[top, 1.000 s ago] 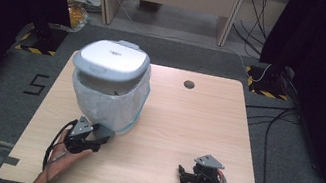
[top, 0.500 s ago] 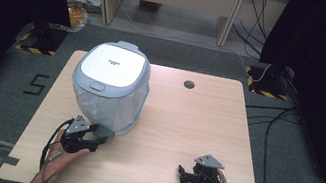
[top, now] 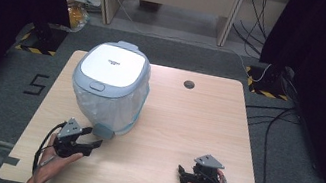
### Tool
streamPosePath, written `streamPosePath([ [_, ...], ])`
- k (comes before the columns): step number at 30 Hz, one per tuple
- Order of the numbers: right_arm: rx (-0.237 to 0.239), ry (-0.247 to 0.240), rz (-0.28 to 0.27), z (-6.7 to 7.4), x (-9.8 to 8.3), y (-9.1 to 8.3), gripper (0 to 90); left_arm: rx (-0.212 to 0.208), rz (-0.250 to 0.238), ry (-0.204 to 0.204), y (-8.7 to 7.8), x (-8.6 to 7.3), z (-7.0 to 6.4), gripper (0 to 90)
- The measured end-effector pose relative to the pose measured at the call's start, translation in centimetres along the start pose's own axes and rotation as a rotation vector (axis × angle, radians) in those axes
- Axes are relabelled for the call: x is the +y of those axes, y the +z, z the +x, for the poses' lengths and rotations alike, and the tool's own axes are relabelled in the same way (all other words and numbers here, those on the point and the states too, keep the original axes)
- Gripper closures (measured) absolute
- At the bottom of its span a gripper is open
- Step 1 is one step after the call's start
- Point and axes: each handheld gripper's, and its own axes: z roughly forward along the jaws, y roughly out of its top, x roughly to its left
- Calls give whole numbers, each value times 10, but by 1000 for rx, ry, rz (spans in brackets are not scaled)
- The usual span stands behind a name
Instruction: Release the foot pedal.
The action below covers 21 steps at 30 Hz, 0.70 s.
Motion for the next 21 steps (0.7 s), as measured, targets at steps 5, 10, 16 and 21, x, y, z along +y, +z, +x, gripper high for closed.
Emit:
streamPosePath([
  [5,0,0,0,0,0,0,160,4,0,16,-4,-6,-3,334],
  [10,0,0,0,0,0,0,160,-4,19,27,-6,-15,-7,320],
  [16,0,-1,0,0,0,0,159,-15,56,19,-5,-25,-5,290],
  [21,1,-1,0,0,0,0,159,5,93,47,-9,-27,-7,263],
])
